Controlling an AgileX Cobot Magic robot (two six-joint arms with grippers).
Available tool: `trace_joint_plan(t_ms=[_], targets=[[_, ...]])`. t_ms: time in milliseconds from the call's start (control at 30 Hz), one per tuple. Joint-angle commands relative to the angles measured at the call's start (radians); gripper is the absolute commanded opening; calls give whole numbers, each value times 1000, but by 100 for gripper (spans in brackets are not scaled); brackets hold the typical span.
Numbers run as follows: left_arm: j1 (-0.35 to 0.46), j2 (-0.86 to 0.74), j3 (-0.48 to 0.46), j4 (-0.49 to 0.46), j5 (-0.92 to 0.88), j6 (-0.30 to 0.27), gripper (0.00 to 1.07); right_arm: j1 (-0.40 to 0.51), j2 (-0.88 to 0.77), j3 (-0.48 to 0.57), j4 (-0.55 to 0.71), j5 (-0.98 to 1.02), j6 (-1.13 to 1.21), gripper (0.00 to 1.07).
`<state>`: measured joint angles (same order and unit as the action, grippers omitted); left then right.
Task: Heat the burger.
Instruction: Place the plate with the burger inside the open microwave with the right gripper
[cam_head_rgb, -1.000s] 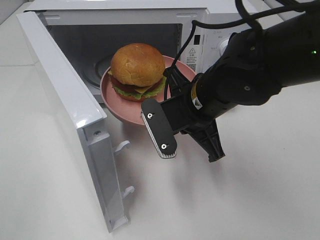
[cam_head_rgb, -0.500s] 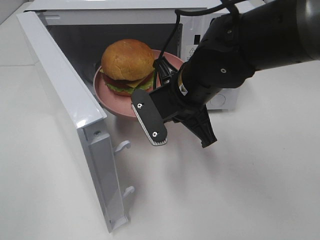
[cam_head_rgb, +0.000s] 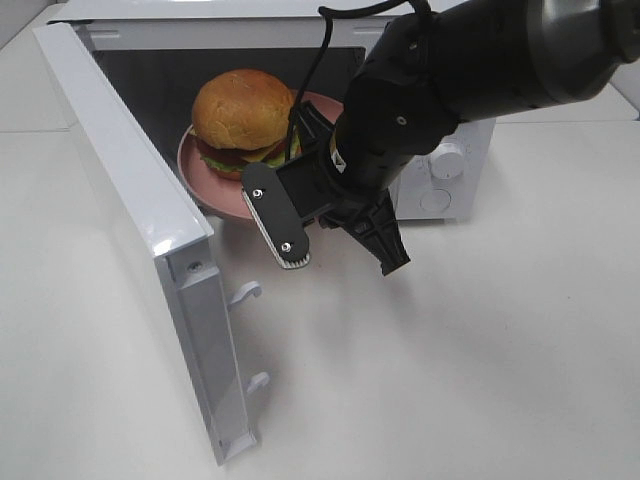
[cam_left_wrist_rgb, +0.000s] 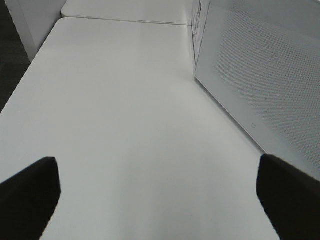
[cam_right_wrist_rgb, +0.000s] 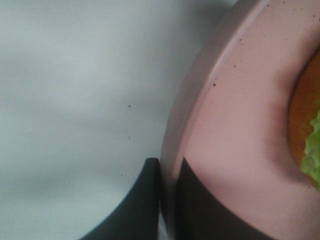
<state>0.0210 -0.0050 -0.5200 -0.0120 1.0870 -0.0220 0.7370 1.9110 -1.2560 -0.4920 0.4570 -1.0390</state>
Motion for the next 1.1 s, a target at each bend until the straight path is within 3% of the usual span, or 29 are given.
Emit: trace_joint_plan(t_ms=[33, 400, 833, 1100], targets=[[-6, -14, 4, -8, -16, 4, 101, -10, 8, -52, -11, -12, 13, 0], [-6, -14, 4, -7, -16, 2, 101, -9, 72, -146, 9, 31, 13, 0], [-6, -14, 4, -1, -16, 2, 101, -10, 200, -368, 47, 86, 9, 0], [-6, -14, 4, -1, -16, 2, 101, -10, 255, -446, 89, 104, 2, 0]])
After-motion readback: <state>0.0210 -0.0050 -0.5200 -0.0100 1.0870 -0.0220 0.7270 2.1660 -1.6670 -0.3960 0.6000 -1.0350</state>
